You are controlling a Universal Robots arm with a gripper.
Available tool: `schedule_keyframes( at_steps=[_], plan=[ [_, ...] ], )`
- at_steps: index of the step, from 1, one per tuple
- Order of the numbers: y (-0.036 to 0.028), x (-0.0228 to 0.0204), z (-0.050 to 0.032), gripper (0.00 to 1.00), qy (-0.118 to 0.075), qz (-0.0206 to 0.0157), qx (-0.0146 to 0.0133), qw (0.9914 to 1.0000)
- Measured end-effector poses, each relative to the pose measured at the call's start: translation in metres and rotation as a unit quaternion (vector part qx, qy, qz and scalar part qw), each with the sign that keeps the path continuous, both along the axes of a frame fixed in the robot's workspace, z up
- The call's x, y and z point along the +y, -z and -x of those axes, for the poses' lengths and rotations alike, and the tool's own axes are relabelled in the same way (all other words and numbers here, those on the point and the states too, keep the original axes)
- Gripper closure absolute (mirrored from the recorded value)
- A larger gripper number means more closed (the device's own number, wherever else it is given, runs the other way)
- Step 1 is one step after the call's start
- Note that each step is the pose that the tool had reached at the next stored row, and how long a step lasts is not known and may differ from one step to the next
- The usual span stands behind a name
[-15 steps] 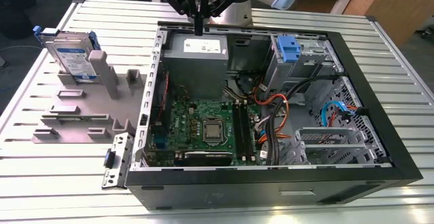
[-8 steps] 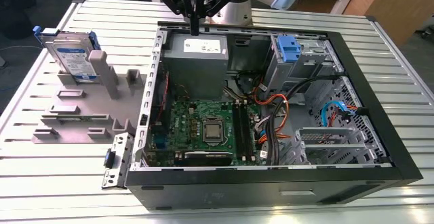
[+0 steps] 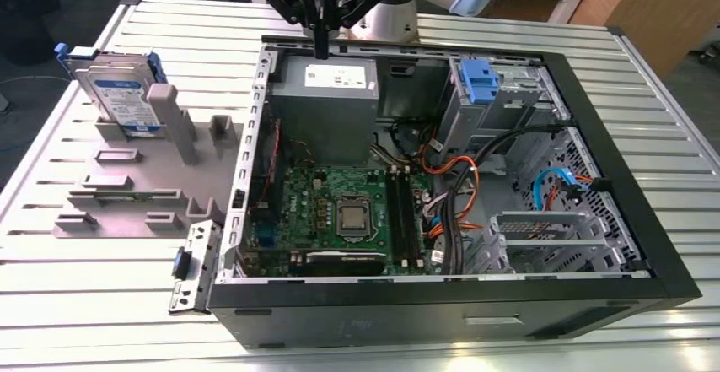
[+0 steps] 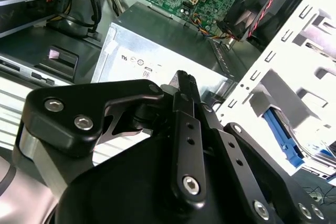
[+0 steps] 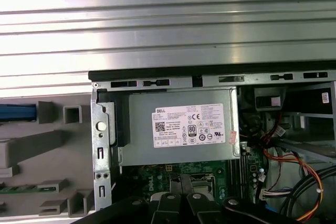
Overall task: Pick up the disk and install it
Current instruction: 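Reach for the disk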
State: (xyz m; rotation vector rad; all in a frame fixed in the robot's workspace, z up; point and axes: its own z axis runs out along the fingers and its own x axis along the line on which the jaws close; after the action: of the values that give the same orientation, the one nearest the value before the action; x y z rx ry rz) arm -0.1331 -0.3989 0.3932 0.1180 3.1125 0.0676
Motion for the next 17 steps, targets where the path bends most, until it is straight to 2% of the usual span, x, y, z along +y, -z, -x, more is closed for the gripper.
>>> schedule_keyframes(
  at_steps=[17],
  plan=[
    [0.0, 0.0, 0.0055, 0.89, 0.0, 0.0, 0.0, 1.0]
  ],
)
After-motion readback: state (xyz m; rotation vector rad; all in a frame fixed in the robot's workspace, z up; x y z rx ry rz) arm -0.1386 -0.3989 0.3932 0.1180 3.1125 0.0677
